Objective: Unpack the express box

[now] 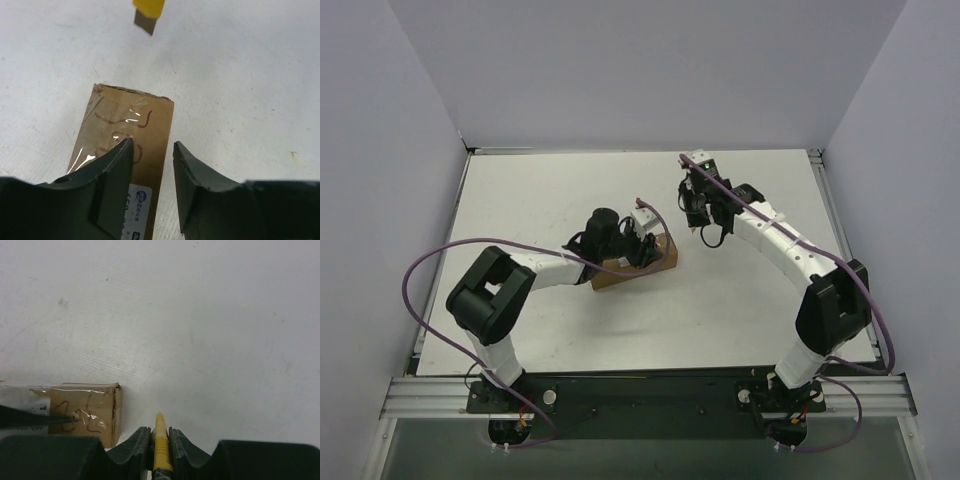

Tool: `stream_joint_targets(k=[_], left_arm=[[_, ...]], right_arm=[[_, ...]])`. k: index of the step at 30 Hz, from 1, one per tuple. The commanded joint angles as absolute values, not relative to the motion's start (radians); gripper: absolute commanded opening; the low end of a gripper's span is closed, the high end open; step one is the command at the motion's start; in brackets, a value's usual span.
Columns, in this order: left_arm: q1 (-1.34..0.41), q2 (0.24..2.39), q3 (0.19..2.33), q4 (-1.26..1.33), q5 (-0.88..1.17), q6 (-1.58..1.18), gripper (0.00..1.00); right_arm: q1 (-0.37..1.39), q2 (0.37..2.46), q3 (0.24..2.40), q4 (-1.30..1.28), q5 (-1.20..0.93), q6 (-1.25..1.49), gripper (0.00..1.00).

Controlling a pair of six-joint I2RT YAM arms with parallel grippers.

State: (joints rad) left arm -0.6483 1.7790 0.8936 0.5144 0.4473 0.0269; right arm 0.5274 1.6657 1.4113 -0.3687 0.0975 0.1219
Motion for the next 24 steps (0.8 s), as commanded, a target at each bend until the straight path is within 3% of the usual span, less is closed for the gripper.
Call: stream_joint_targets(k=[1,5,14,24], left_arm=[[-0.563,1.695,1.057,0.378,0.558,-0.031,0.49],[-0.465,1.715,1.212,0.195,0.612,-0.04,0.44],[-0.272,1.793,1.243,0.002,0.517,0.064,0.09],[-0.275,1.781,1.114,-0.08,0.52,0.137,0.08]], right_arm=[[0.502,1.568,1.35,-0.391,0.077,0.019,0.0],[0.483,1.519,1.241,-0.38,-0.197,-0.104,0.0],[0.532,1.543,1.244,-0.385,-0.321,-0.238,0.0],[0.584,1.611,1.278,-0.339,-0.266,-0.23,0.0]])
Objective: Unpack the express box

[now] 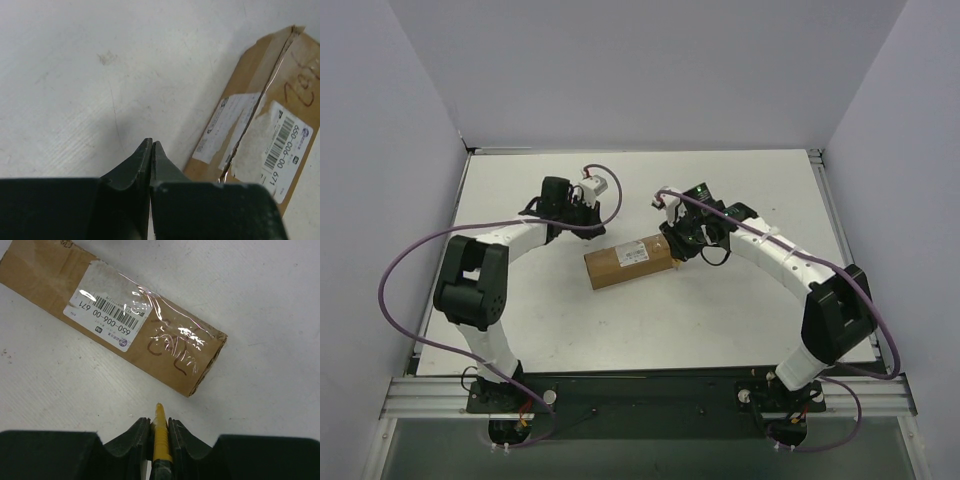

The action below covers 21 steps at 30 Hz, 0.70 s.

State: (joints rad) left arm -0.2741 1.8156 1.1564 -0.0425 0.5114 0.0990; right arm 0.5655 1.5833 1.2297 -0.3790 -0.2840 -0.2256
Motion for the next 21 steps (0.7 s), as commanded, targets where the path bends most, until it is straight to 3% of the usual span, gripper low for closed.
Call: stream_joint_targets(k=[1,6,14,18,21], left_arm=[[-0.276,1.775,1.103,-0.089,0.522,0.137,0.08],[-0.276,1.7,1.026,-0.107,0.601,0.13,0.08],[-0.331,1.606,0.951,-0.193,0.853,0.222,0.11],[-0.336,1.56,0.946,-0.233,0.841,0.274,0.15],[-0.307,1.549,0.998,-0.287,0.845,0.337,0.17]], right_arm=[[0.589,1.618,1.284,-0.33,-0.252,-0.229,0.0],[0.594,1.732,1.391,-0.275,-0.14,-0.215,0.0],[0.594,2.064,1.845,-0.288,-0.115,-0.178,0.0],[0.592,2.137,1.927,-0.31,-0.216,-0.114,0.0],[0.584,2.128,1.934,-0.305,-0.148,-0.08,0.0]])
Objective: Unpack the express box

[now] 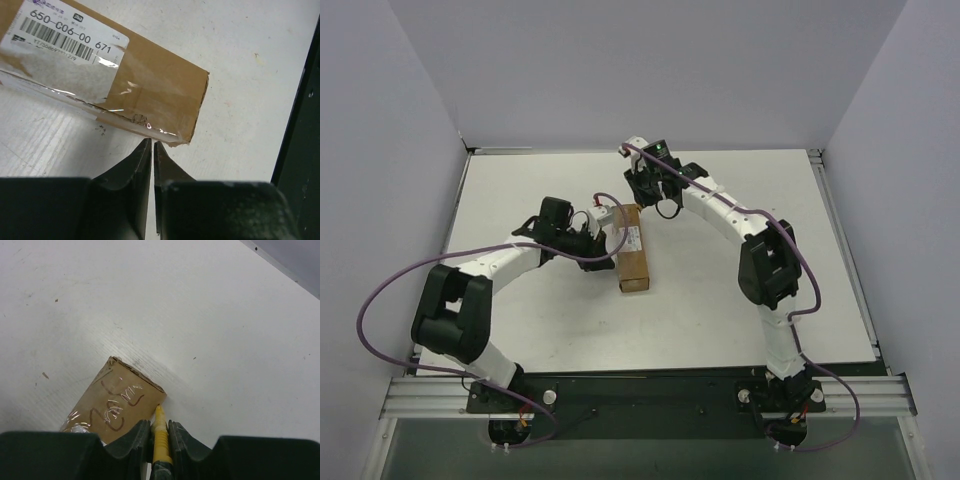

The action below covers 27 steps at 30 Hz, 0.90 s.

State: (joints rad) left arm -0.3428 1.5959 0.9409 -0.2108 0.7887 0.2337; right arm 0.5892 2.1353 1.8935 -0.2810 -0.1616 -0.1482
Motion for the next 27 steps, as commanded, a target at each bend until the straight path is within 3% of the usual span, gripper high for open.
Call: stream_joint_targets(k=[1,6,13,19,27], left_arm=[[-0.286,1.546,1.012,-0.288,0.851,0.351,0.17],[-0.253,1.624,1.175,-0.197,0.789,0.299,0.29],[-0.255,1.932,1.47,0.113,0.693,-0.112,0.47],[-0.273,2.166,1.67,0.178,0.787,-0.209,0.52],[-0.264,2.189,1.591,0.176,0.834,-0.255,0.52]], right_arm=[[0.569,2.106,1.931,-0.302,-0.096,-0.08,0.0],[0.522,1.991,1.85,-0.295,-0.046,-0.15,0.0],[0.497,1.734,1.53,-0.31,-0.127,-0.222,0.0],[0.532,1.582,1.332,-0.353,-0.282,-0.29,0.0],[0.614,1.558,1.258,-0.408,-0.471,-0.229,0.0]])
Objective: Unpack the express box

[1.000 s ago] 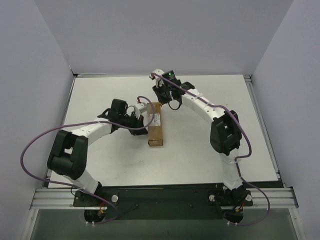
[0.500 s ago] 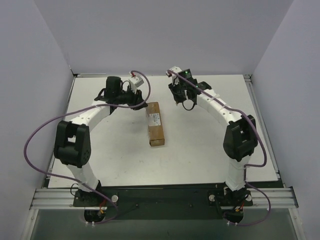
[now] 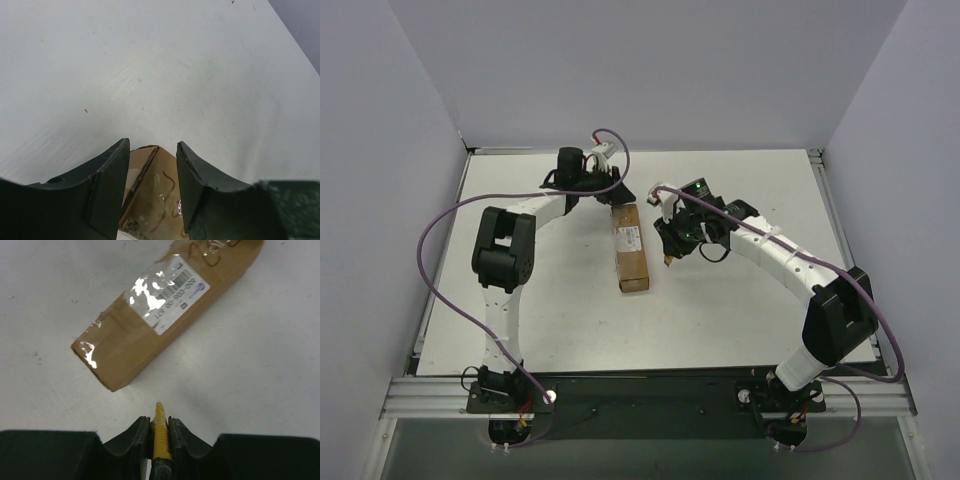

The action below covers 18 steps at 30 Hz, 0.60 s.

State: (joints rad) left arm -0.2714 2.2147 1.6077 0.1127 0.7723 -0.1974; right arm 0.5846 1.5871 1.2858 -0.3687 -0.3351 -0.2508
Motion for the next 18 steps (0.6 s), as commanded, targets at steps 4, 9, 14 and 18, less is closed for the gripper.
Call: stream_joint_targets(k=[4,9,14,18], left_arm=[[-0.267,2.187,1.552,0.186,0.853,-0.268,0.52],[-0.282,2.186,1.511,0.199,0.844,-0.294,0.48],[-0.272,2.138,1.431,0.195,0.854,-0.307,0.45],[-0.253,2.057,1.338,0.161,0.864,-0.279,0.44]], right_arm=[[0.681,1.586,1.249,-0.433,-0.572,-0.216,0.0],[0.745,1.591,1.235,-0.417,-0.555,-0.184,0.0],[0.772,1.58,1.198,-0.324,-0.43,-0.152,0.0],[0.77,1.589,1.215,-0.319,-0.332,-0.175,0.0]])
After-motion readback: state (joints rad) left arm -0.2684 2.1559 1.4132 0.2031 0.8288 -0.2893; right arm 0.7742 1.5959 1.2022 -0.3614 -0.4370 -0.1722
